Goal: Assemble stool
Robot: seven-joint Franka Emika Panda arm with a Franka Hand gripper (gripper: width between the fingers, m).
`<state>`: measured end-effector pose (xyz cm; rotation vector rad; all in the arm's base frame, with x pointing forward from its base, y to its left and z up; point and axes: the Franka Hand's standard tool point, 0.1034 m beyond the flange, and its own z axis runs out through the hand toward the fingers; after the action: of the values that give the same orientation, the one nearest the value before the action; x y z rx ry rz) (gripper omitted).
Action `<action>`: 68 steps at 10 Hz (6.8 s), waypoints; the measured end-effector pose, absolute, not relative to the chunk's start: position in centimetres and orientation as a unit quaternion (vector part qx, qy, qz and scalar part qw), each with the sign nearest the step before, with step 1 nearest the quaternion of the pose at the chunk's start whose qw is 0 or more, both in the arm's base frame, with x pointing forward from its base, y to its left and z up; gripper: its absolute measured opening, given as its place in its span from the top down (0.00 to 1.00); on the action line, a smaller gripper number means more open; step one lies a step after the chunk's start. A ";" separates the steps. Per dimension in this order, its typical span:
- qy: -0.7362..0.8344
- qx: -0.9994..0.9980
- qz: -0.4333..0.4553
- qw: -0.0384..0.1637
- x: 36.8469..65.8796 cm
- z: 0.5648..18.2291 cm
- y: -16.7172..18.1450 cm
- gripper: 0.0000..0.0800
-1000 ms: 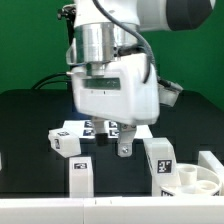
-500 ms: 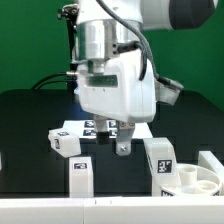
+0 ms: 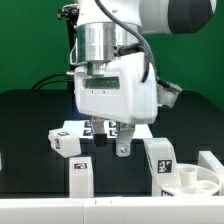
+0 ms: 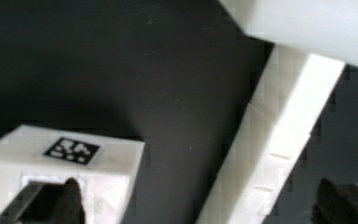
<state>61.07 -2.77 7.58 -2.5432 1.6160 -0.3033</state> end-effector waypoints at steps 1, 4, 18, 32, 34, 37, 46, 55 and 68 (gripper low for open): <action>0.416 -0.903 -0.103 0.036 61.0 7.4 -3.5 0.19; 0.215 -0.972 -0.095 0.023 59.7 6.2 -4.3 0.19; -0.098 -0.991 0.076 -0.048 61.1 6.3 -4.3 0.19; 0.040 -0.923 0.380 -0.048 58.8 8.1 -7.0 0.19; 0.069 -0.908 0.410 -0.052 57.5 7.4 -7.5 0.19; 0.066 -0.914 0.394 -0.067 57.8 7.5 -7.2 0.19; 0.121 -0.922 0.363 -0.056 57.4 4.9 -8.3 0.19; 0.125 -0.927 0.348 -0.057 56.6 1.5 -7.3 0.22; 0.191 -0.881 0.434 -0.001 51.0 2.5 -10.3 0.45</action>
Offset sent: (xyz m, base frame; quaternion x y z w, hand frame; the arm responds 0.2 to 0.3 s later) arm -0.0162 0.0105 -0.0152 0.0328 -0.0772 -0.2874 0.9541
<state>51.05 -10.29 2.53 -2.7691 0.5999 1.3633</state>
